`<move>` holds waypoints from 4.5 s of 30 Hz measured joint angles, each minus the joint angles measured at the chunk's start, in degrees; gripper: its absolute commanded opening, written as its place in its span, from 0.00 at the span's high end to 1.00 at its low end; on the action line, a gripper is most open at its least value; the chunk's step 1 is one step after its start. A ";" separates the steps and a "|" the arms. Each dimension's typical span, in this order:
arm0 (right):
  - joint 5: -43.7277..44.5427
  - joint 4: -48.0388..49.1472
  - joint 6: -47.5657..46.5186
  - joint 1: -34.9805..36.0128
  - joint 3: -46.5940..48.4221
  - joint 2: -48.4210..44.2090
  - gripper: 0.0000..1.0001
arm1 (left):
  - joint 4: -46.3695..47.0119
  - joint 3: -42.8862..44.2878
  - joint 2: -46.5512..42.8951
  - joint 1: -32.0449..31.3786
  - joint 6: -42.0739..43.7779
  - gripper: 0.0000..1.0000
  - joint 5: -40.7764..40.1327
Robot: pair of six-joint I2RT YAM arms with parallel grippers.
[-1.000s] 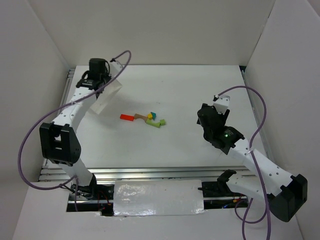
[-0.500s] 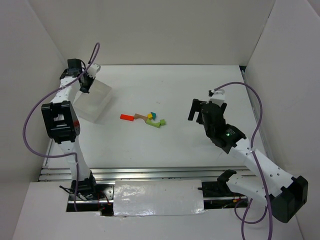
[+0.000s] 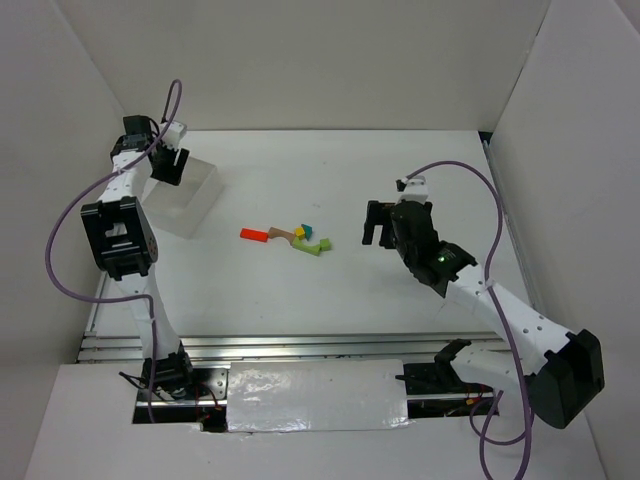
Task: Build the wood block tower
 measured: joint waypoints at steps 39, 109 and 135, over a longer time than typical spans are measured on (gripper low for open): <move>-22.95 -2.62 -9.38 6.38 18.08 30.67 0.00 | 27.26 -58.05 -45.11 -20.20 -45.03 0.01 1.36; -7.50 -17.18 0.98 10.54 35.39 49.62 0.13 | 30.16 -64.39 -51.63 -17.03 -56.24 0.01 -3.02; -0.72 -18.84 4.81 10.64 28.65 42.38 0.00 | 5.75 -31.45 -14.64 -27.69 -62.58 0.01 -20.59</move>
